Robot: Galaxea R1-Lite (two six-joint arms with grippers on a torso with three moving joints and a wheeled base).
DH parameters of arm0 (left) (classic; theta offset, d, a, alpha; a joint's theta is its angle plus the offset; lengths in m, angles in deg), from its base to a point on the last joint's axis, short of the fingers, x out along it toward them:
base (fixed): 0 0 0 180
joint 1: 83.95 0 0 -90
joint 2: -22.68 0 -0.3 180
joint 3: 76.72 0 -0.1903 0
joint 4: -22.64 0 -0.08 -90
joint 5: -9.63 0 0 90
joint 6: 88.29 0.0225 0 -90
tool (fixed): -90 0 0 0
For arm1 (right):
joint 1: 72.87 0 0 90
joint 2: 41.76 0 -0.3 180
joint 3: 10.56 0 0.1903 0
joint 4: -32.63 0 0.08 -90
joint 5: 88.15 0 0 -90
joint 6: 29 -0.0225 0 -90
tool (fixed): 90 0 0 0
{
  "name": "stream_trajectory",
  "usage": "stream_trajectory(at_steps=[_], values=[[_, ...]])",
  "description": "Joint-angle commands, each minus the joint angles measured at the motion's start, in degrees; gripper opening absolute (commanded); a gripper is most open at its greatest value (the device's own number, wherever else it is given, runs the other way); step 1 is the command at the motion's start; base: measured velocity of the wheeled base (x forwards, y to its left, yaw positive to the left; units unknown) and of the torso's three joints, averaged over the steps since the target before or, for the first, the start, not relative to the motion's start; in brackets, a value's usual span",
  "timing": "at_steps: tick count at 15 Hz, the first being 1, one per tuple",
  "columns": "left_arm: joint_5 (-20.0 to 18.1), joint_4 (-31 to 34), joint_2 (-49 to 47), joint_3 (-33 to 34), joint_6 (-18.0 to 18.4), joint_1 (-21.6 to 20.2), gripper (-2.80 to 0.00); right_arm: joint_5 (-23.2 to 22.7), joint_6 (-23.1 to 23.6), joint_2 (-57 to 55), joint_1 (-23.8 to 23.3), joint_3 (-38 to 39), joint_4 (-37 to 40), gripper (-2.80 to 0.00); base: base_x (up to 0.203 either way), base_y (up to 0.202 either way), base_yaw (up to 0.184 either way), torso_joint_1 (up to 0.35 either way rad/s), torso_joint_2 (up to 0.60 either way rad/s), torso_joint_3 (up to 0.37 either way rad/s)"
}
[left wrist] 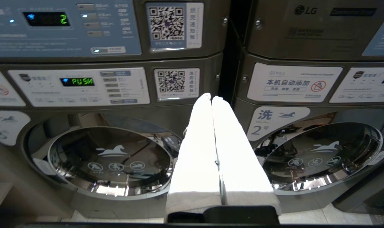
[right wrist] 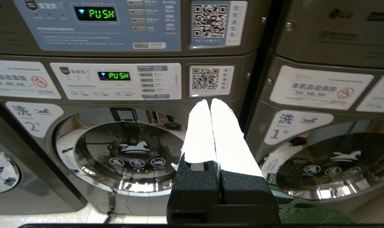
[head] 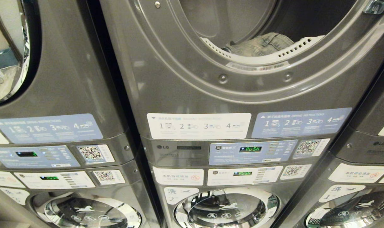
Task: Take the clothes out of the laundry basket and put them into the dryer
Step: Close the dryer
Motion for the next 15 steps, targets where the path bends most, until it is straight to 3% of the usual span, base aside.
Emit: stream_trajectory(at_steps=[1,4,15], values=[[0.00,-0.02,0.09,0.09,0.13,0.05,-2.80,0.00,-0.06,0.04,0.01,0.00,0.00,-2.80,0.000,0.000,0.000,0.000,0.00,0.000],[0.00,-0.02,0.09,0.09,0.05,0.05,-2.80,0.00,-0.06,0.04,0.01,0.00,0.02,-2.80,0.000,-0.074,0.009,0.002,0.00,0.002],[0.00,-0.02,0.09,0.09,0.13,0.05,-2.80,0.09,0.46,0.04,0.01,-0.09,0.09,-2.80,0.000,-0.193,0.002,0.002,0.00,0.003]])
